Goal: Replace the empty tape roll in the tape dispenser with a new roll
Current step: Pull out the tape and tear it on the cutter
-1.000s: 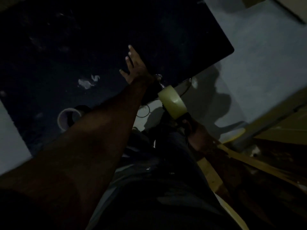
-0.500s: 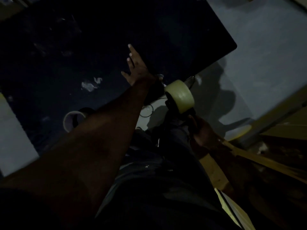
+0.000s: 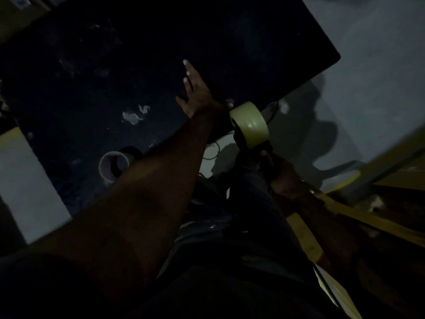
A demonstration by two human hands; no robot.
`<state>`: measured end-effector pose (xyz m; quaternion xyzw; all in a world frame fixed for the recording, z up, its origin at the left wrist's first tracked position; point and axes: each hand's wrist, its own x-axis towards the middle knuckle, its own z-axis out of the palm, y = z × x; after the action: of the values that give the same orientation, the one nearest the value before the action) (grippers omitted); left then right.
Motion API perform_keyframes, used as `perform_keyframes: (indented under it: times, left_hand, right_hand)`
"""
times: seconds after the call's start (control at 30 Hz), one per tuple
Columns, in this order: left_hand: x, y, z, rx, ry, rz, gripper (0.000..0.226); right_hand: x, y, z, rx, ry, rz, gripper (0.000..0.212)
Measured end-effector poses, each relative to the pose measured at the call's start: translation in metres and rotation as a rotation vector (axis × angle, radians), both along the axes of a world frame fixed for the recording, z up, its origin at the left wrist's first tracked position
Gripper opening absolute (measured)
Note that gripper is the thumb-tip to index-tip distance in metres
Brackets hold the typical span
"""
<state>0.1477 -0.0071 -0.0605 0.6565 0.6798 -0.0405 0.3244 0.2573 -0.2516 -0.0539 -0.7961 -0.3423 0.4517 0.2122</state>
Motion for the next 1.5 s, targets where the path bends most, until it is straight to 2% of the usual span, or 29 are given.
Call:
perform_keyframes:
  times: [0.1, 0.17, 0.27, 0.3, 0.33, 0.4, 0.47, 0.53, 0.57, 0.73, 0.8, 0.9, 0.97, 1.03, 1.27, 1.37, 1.5]
  left_hand:
    - [-0.001, -0.002, 0.002, -0.006, -0.013, 0.006, 0.164]
    - [0.001, -0.003, 0.003, 0.007, -0.018, 0.0, 0.163]
    - [0.0, 0.0, -0.003, -0.002, -0.024, -0.003, 0.164]
    - [-0.001, 0.0, -0.005, -0.002, -0.023, -0.016, 0.164]
    - [-0.003, 0.0, -0.007, 0.003, -0.024, -0.028, 0.164]
    - [-0.004, 0.001, -0.007, 0.008, -0.029, -0.036, 0.163]
    - [-0.006, -0.001, -0.01, 0.026, -0.028, -0.066, 0.16]
    - [-0.015, -0.006, -0.012, 0.066, -0.033, -0.142, 0.151]
    - [-0.022, -0.009, -0.014, 0.091, -0.024, -0.186, 0.144]
    - [-0.059, 0.01, -0.013, 0.1, -0.026, -0.297, 0.099]
    - [-0.065, 0.017, 0.001, 0.084, -0.102, -0.265, 0.08]
    - [-0.069, 0.02, 0.027, 0.085, -0.056, -0.196, 0.057]
    - [-0.077, 0.021, 0.042, 0.098, 0.063, -0.15, 0.055]
    - [-0.088, 0.019, 0.051, 0.099, 0.114, -0.1, 0.057]
    - [-0.134, 0.017, 0.056, 0.061, -0.07, 0.045, 0.06]
    - [-0.15, 0.015, 0.064, 0.118, -0.089, 0.11, 0.064]
    - [-0.162, 0.016, 0.088, 0.189, -0.141, 0.09, 0.067]
  right_hand:
    - [-0.002, -0.001, 0.002, 0.002, 0.006, -0.06, 0.042]
    - [0.003, -0.015, -0.004, -0.027, -0.104, 0.049, 0.051]
    - [0.008, -0.048, -0.015, -0.208, -0.235, 0.172, 0.082]
    - [0.007, -0.058, -0.019, -0.201, -0.214, 0.181, 0.098]
    - [0.006, -0.065, -0.026, -0.175, -0.215, 0.194, 0.104]
    - [0.007, -0.067, -0.03, -0.114, -0.239, 0.171, 0.098]
    - [0.012, -0.06, -0.024, -0.073, -0.236, 0.115, 0.077]
    - [0.022, -0.049, -0.015, -0.069, -0.152, -0.004, 0.053]
    - [0.025, -0.04, -0.007, -0.073, -0.063, -0.078, 0.048]
    - [0.042, -0.017, 0.032, -0.027, 0.18, -0.309, 0.048]
    - [0.046, -0.006, 0.052, -0.01, 0.265, -0.26, 0.051]
    - [0.048, 0.024, 0.068, 0.076, 0.17, -0.137, 0.056]
    - [0.044, 0.051, 0.072, 0.121, 0.18, -0.185, 0.046]
    - [0.042, 0.078, 0.074, 0.08, 0.2, -0.222, 0.041]
    - [0.027, 0.179, 0.072, 0.172, 0.114, -0.21, 0.046]
    - [0.015, 0.209, 0.065, 0.154, 0.072, -0.094, 0.051]
    - [0.006, 0.231, 0.054, 0.135, 0.012, 0.08, 0.054]
